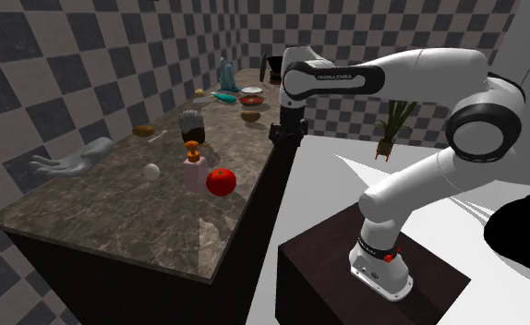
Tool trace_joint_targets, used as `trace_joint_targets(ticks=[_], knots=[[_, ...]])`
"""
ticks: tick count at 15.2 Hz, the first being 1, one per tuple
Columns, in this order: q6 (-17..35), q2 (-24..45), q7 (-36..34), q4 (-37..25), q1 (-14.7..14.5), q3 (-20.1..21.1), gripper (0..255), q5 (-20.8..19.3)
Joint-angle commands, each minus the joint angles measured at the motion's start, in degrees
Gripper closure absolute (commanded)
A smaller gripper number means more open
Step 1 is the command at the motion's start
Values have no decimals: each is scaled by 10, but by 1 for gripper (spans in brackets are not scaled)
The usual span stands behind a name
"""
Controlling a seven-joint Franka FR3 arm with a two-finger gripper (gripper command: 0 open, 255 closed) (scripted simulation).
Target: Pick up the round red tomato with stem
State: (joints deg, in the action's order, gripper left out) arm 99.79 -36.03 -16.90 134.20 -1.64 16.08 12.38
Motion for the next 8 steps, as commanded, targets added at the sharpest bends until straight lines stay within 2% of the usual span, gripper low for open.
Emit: trace_joint_targets(ticks=[1, 5, 8], knots=[[26, 27, -46, -13, 2, 33, 0, 5], [70, 91, -136, -53, 13, 96, 0, -5], [98, 150, -209, -93, 27, 143, 0, -29]])
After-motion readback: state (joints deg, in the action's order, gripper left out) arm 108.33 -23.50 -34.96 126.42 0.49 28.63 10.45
